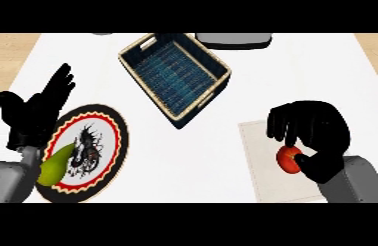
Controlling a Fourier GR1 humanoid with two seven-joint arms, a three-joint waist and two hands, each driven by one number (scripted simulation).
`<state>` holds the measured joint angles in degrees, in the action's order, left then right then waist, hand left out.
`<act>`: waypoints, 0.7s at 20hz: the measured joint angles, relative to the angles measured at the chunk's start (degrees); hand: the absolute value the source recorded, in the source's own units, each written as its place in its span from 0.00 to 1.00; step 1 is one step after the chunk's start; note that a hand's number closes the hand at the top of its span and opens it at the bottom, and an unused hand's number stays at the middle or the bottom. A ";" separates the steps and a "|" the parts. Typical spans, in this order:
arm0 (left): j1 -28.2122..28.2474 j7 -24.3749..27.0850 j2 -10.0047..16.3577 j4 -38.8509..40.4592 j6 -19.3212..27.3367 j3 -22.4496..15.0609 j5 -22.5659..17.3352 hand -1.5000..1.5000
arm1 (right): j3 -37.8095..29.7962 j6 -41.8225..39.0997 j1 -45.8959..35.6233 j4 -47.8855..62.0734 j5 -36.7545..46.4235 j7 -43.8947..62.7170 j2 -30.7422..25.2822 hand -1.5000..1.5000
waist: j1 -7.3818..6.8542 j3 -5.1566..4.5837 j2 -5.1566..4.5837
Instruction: Pick the tomato from the placemat and place it in the basket
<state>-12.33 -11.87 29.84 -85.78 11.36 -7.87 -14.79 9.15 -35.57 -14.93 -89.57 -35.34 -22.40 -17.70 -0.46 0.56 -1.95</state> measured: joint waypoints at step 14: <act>-0.08 0.27 -3.93 6.17 1.03 -3.53 4.50 0.50 | -14.56 0.87 6.56 -1.21 24.09 -10.30 -20.82 0.00 | 1.06 -0.40 1.64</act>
<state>-12.40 -11.60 25.91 -79.61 12.39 -11.40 -10.28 -5.41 -34.70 -8.37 -90.78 -11.25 -32.71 -38.52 0.60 0.16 -0.31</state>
